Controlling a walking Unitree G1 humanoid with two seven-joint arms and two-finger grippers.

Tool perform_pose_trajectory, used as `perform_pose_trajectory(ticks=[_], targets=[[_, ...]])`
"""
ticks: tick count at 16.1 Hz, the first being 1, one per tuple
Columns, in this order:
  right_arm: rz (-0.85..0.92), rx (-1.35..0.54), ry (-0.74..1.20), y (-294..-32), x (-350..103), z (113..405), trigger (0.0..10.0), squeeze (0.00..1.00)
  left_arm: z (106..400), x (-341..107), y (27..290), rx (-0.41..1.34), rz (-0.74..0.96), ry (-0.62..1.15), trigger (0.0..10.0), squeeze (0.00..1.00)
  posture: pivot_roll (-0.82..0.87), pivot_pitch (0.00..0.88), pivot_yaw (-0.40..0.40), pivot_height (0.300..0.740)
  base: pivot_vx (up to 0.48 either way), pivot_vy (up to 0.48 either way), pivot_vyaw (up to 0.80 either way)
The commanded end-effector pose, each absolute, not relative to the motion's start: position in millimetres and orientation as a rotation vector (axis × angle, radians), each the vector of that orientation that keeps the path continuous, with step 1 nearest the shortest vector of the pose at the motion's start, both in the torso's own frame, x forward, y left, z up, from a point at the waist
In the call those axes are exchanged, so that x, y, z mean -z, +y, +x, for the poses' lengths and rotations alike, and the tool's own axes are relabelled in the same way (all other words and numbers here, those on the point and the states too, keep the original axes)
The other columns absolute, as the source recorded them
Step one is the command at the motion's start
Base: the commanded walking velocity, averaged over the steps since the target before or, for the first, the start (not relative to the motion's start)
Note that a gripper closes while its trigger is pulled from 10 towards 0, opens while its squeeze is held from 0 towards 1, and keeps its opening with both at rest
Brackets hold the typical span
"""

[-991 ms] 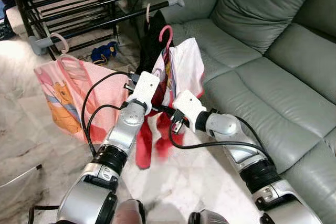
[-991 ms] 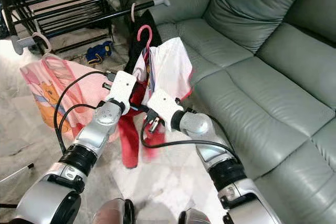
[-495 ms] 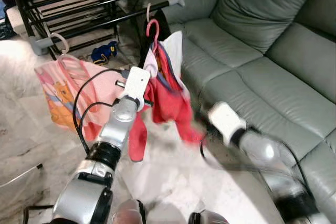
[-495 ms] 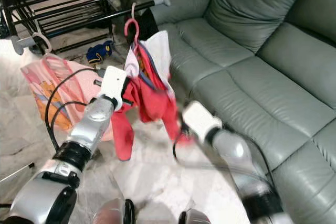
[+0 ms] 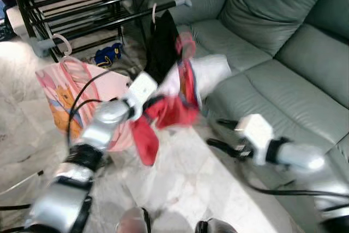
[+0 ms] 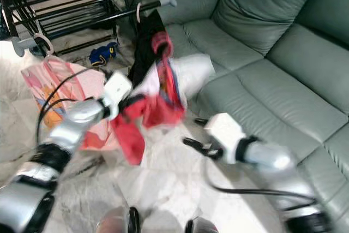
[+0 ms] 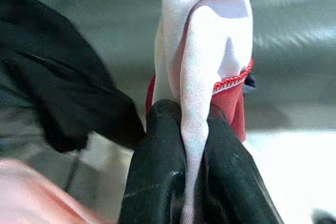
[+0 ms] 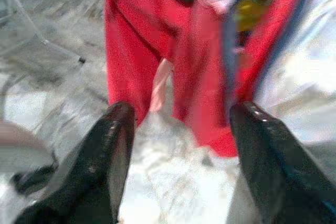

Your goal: Hang hanger

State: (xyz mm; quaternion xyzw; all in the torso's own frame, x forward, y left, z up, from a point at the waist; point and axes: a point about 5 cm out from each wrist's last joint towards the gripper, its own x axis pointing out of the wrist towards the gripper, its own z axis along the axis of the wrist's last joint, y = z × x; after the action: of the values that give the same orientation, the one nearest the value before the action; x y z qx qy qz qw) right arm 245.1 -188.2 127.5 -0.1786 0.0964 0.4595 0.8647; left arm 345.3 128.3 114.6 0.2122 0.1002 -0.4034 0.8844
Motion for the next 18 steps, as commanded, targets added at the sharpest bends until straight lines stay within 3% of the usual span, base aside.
perform_pose_trajectory(ticks=[1, 4, 8, 12, 13, 14, 16, 17, 18], targets=[[-0.345, -1.03, 0.213, -188.3, -137.9, 243.2, 10.0, 1.0, 340.4, -115.8, 130.1, 0.946, 0.487, 0.232, 0.0, 0.0, -0.04, 0.056, 0.034, 0.74, 0.0, 0.0, 0.0], [-0.329, -1.091, 0.26, -202.4, -153.3, 244.2, 10.0, 1.0, 334.2, -109.9, 145.1, 1.054, 0.533, 0.308, 0.0, 0.0, -0.04, 0.056, 0.032, 0.74, 0.0, 0.0, 0.0], [-0.403, -1.102, 0.402, -231.6, -153.9, 249.4, 10.0, 1.0, 310.3, -111.9, 134.7, 1.343, 0.52, 0.322, 0.0, 0.0, -0.04, 0.053, 0.029, 0.74, 0.0, 0.0, 0.0], [-0.423, -1.098, 0.46, -242.6, -150.3, 253.2, 10.0, 1.0, 299.0, -113.3, 130.0, 1.454, 0.512, 0.325, 0.0, 0.0, -0.04, 0.052, 0.031, 0.74, 0.0, 0.0, 0.0], [-0.404, -1.116, 0.486, -245.0, -145.2, 254.8, 10.0, 0.96, 296.2, -115.8, 127.3, 1.472, 0.502, 0.317, 0.0, 0.0, -0.04, 0.051, 0.03, 0.74, 0.0, 0.0, 0.0], [-0.368, -1.152, 0.518, -242.9, -136.3, 254.8, 10.0, 0.0, 295.9, -116.7, 123.3, 1.479, 0.499, 0.305, 0.0, 0.0, -0.04, 0.048, 0.03, 0.74, 0.0, 0.0, 0.0], [-0.36, -1.186, 0.54, -239.1, -128.9, 256.2, 4.3, 0.0, 295.4, -118.3, 118.8, 1.487, 0.493, 0.293, 0.0, 0.0, -0.04, 0.048, 0.03, 0.74, 0.0, 0.0, 0.0], [-0.346, -1.199, 0.543, -235.9, -126.8, 259.6, 0.0, 0.0, 294.7, -119.4, 116.1, 1.496, 0.488, 0.287, 0.0, 0.0, -0.04, 0.048, 0.031, 0.74, 0.0, 0.0, 0.0], [-0.33, -1.22, 0.547, -232.9, -125.3, 262.4, 0.0, 0.0, 294.1, -120.2, 114.3, 1.503, 0.486, 0.284, 0.0, 0.0, -0.04, 0.047, 0.031, 0.74, 0.0, 0.0, 0.0]])
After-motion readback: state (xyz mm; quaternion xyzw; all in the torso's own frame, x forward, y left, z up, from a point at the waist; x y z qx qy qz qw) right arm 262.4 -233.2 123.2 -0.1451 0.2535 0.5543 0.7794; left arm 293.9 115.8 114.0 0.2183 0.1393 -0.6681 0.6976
